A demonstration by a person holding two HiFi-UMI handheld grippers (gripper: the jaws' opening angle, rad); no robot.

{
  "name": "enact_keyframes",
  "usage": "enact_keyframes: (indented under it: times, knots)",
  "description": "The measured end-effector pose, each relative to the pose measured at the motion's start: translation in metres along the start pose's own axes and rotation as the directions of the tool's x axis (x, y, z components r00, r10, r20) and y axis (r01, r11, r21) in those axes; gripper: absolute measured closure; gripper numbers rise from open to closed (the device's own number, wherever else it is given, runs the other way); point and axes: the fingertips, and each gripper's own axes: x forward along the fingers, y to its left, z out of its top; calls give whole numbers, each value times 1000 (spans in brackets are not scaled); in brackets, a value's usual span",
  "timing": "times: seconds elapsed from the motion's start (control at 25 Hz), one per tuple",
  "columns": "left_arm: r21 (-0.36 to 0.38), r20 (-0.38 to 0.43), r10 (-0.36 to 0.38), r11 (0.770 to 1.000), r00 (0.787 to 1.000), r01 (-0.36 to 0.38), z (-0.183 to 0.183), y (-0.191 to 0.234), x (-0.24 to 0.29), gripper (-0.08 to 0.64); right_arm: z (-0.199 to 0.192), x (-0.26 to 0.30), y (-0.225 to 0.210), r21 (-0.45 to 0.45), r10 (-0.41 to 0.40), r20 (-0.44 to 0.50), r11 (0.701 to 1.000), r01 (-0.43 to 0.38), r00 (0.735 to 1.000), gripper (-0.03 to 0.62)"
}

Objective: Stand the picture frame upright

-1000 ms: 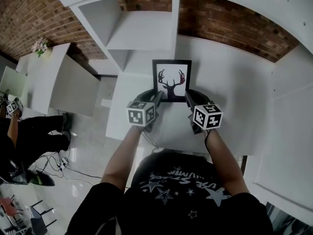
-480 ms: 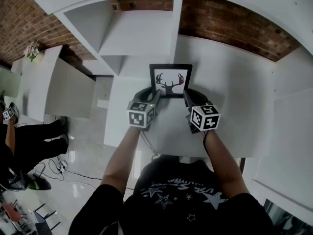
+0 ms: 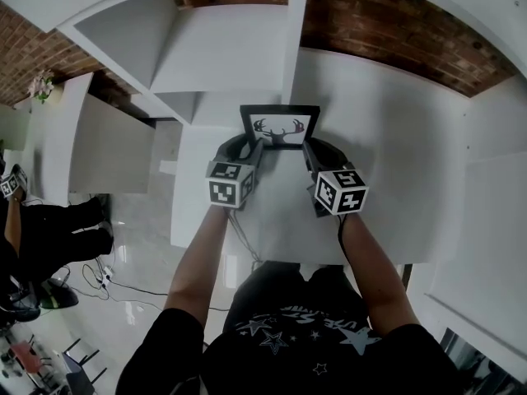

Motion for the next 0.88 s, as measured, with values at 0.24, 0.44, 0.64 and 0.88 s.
enact_keyframes:
  times: [0.24, 0.44, 0.64, 0.88]
  knots:
    - [3, -15, 20, 1000, 1000, -20, -2, 6, 5, 431, -7, 2, 0, 8, 2, -6, 1000, -2, 1000, 535]
    - [5, -11, 35, 999, 999, -35, -2, 9, 7, 431, -9, 1, 3, 6, 2, -6, 1000, -2, 1000, 535]
    - [-15, -1, 30, 999, 1000, -30, -1, 9, 6, 431, -9, 2, 4, -8, 3, -16, 1000, -3, 1000, 535]
    - [-21, 0, 42, 999, 999, -42, -3, 11, 5, 430, -11, 3, 7, -36, 7, -36, 999, -8, 999, 523]
